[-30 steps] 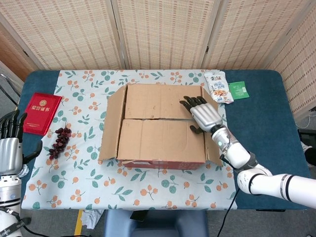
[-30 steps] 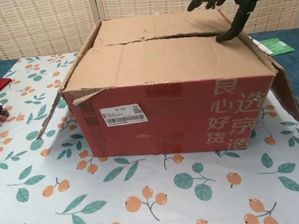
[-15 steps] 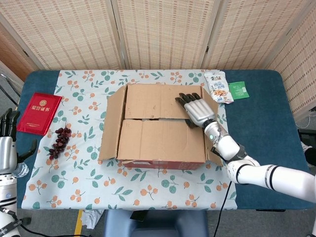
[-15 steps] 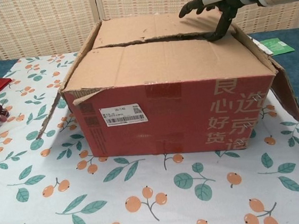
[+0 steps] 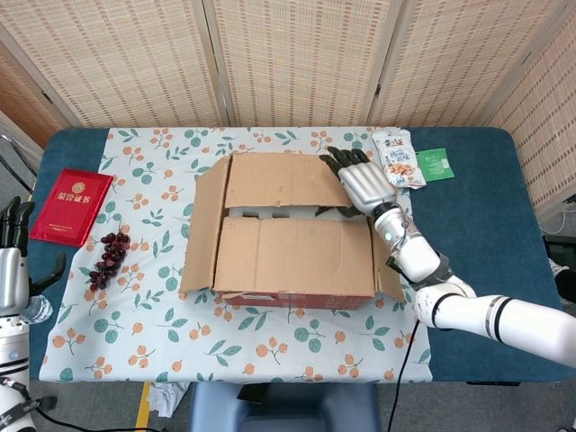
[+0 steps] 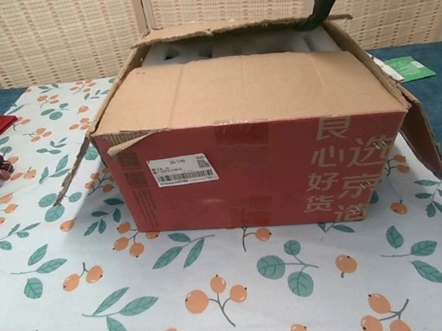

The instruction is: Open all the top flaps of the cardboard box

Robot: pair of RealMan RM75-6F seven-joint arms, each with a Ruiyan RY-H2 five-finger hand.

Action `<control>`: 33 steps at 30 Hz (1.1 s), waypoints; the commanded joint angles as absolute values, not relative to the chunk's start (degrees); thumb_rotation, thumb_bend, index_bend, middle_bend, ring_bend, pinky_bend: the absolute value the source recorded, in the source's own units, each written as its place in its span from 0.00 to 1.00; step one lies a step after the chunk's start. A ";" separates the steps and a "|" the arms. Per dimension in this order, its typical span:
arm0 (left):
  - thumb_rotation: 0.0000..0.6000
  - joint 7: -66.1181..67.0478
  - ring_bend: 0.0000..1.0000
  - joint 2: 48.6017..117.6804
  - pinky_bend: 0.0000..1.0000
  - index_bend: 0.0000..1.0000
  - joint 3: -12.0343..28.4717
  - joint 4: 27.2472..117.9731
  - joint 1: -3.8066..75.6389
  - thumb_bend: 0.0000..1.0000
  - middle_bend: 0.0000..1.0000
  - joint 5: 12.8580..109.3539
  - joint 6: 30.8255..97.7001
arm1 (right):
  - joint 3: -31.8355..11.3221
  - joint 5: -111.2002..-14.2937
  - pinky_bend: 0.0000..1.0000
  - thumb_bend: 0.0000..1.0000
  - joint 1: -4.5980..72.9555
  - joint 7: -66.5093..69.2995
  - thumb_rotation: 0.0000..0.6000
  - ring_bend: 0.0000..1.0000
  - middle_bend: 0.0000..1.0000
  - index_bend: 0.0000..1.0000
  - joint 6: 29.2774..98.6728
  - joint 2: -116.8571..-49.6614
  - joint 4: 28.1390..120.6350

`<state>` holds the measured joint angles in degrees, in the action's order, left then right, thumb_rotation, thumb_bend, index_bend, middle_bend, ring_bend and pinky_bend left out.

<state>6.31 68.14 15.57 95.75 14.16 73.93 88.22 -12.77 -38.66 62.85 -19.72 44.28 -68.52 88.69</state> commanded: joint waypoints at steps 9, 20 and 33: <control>1.00 6.21 0.00 67.73 0.00 0.00 16.03 95.36 14.20 0.41 0.00 72.68 87.45 | -16.44 -38.62 0.00 0.43 62.21 -16.98 1.00 0.00 0.00 0.00 46.04 -64.54 90.07; 1.00 4.19 0.00 67.13 0.00 0.00 16.40 94.57 13.87 0.41 0.00 70.52 85.90 | -17.19 -33.59 0.00 0.43 67.87 -20.36 1.00 0.00 0.00 0.00 41.86 -68.83 77.61; 1.00 1.44 0.00 66.86 0.00 0.00 17.25 90.91 13.92 0.41 0.00 69.05 84.57 | -17.89 -31.36 0.00 0.43 72.52 -21.51 1.00 0.00 0.00 0.00 39.23 -76.70 61.06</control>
